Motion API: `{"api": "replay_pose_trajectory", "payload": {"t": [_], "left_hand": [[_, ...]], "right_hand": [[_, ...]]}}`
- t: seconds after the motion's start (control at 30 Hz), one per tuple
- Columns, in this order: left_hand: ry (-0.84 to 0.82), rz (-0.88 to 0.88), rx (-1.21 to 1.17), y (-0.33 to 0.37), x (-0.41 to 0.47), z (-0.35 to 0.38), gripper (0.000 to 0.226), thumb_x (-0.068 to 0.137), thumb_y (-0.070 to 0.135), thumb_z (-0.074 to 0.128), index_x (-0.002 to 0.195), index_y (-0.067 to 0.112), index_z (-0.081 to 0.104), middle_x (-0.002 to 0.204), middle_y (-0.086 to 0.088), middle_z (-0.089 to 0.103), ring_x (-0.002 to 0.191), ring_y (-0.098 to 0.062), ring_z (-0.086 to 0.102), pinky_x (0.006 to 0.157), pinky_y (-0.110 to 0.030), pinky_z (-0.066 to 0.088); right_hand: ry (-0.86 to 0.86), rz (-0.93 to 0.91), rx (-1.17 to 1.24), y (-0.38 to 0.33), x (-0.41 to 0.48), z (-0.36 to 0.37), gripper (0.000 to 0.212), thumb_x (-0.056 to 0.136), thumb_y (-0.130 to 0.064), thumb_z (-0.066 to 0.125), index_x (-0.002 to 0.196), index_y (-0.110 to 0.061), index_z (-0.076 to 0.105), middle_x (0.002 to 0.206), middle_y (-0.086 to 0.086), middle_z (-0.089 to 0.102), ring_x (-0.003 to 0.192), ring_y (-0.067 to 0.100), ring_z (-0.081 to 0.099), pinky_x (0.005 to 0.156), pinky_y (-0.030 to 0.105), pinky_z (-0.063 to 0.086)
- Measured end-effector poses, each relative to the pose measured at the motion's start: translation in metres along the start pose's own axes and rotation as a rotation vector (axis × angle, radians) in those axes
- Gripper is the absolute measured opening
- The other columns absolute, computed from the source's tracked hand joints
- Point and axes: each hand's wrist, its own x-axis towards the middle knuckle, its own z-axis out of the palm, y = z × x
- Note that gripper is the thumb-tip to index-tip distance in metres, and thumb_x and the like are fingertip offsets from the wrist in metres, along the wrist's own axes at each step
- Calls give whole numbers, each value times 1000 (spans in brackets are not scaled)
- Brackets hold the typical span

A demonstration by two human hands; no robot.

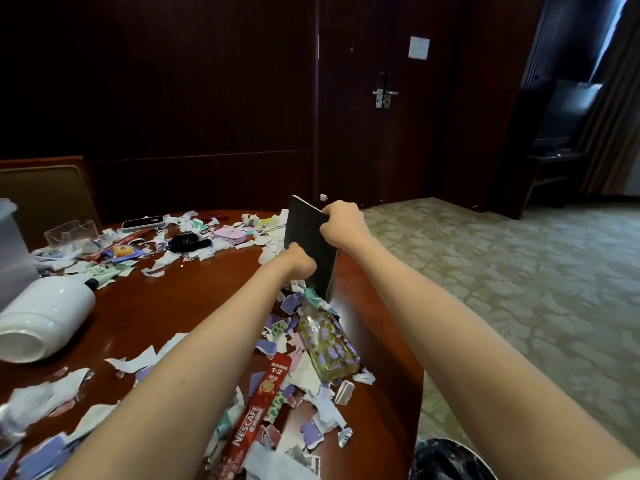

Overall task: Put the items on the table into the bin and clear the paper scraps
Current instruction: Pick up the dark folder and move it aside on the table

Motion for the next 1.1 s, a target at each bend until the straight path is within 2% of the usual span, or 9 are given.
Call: {"api": "replay_pose_trajectory", "payload": {"t": [0.13, 0.27, 0.37, 0.43, 0.5, 0.57, 0.7, 0.9, 1.1], "left_hand": [[59, 43, 13, 9, 0, 0, 49, 97, 7, 36, 143, -4, 23, 145, -21, 35, 133, -34, 37, 105, -37, 34], [71, 80, 65, 20, 1, 8, 47, 98, 8, 32, 142, -6, 25, 148, -20, 32, 135, -32, 35, 106, -35, 32], [16, 65, 87, 25, 2, 17, 31, 98, 6, 32, 118, -15, 41, 134, -17, 42, 123, -25, 43, 95, -31, 35], [8, 78, 91, 26, 4, 24, 44, 98, 9, 33, 138, -10, 29, 147, -19, 32, 134, -29, 36, 104, -32, 32], [-38, 83, 89, 28, 5, 29, 57, 97, 11, 34, 148, -2, 11, 153, -20, 20, 140, -32, 27, 110, -34, 27], [-64, 108, 102, 29, 7, 33, 58, 96, 11, 35, 148, 1, 12, 153, -19, 21, 139, -33, 29, 110, -36, 29], [-120, 191, 125, 28, 11, 36, 59, 96, 16, 41, 149, 10, 15, 152, -16, 27, 135, -32, 35, 108, -38, 35], [-142, 257, 293, 25, 23, 46, 55, 98, 32, 39, 147, 15, 24, 147, -15, 35, 131, -31, 39, 108, -40, 35], [-132, 230, 336, 18, 35, 51, 57, 95, 37, 42, 145, 14, 26, 141, -16, 39, 123, -32, 46, 103, -39, 40]], "right_hand": [[124, -40, -54, 12, 2, -20, 31, 78, -3, 49, 104, -6, 67, 108, 19, 64, 104, 39, 58, 83, 35, 48], [222, -3, -24, 33, 4, -38, 32, 84, -8, 50, 112, -10, 65, 112, 16, 64, 107, 37, 57, 89, 39, 49], [279, 118, 64, 55, 4, -40, 33, 82, -7, 52, 110, -10, 68, 112, 16, 66, 109, 36, 58, 88, 36, 48], [289, 191, 131, 70, 4, -35, 29, 78, -4, 52, 99, -6, 71, 101, 18, 69, 101, 33, 61, 81, 33, 48], [270, 281, 199, 84, 3, -27, 21, 77, -2, 52, 87, -4, 70, 89, 16, 68, 92, 30, 61, 71, 29, 45], [251, 375, 274, 96, 3, -20, 17, 78, -3, 54, 84, -5, 70, 85, 15, 65, 87, 28, 61, 67, 29, 45], [207, 457, 325, 116, 5, -4, 23, 80, -8, 59, 99, -6, 71, 96, 17, 68, 92, 32, 64, 79, 36, 54], [87, 493, 120, 128, 3, 18, 26, 88, -16, 57, 107, 1, 61, 112, 21, 62, 107, 34, 58, 72, 29, 40], [-22, 505, 29, 123, 6, 40, 33, 92, -25, 56, 115, -2, 58, 122, 19, 58, 115, 34, 55, 90, 35, 45]]}}
